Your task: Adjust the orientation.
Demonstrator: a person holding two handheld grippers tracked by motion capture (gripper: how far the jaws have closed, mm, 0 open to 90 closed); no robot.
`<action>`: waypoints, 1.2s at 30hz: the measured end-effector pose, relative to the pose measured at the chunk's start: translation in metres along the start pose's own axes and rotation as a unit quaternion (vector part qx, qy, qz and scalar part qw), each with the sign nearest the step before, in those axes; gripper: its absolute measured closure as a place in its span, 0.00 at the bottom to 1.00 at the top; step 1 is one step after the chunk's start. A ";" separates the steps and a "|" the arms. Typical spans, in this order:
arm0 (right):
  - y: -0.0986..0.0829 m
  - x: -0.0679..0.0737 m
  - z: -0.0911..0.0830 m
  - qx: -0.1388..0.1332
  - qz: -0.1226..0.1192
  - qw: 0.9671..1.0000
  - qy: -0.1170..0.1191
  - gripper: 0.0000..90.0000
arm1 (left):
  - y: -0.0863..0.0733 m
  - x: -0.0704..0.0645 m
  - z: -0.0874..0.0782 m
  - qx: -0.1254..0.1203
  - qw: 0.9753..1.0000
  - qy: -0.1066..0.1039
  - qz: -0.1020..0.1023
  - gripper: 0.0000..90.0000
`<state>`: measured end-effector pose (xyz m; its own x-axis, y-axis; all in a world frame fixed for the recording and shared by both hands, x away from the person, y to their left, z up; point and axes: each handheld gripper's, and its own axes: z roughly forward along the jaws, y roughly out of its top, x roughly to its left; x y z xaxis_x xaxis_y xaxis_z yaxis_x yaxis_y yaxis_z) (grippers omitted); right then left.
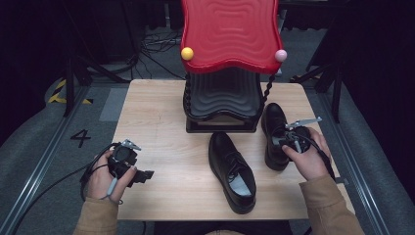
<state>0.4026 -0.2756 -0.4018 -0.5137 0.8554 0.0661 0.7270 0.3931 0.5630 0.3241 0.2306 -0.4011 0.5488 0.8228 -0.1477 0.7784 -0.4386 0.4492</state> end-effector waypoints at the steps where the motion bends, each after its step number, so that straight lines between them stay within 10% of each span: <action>1: 0.000 0.000 0.004 0.008 0.001 1.000 0.001 0.67 | -0.001 0.000 -0.001 -0.001 1.000 0.000 0.000 0.24; 20: -0.002 0.000 0.021 0.052 -0.006 0.998 0.041 0.91 | -0.002 0.001 -0.002 -0.004 1.000 0.001 -0.003 0.24; 36: -0.009 0.020 -0.030 0.045 -0.060 0.995 0.067 0.89 | 0.018 0.002 0.005 -0.007 1.000 -0.013 0.016 0.24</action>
<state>0.3720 -0.2720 -0.3812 -0.6501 0.7511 0.1152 0.6922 0.5228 0.4975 0.3407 0.2221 -0.3975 0.5810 0.7990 -0.1553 0.7560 -0.4590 0.4667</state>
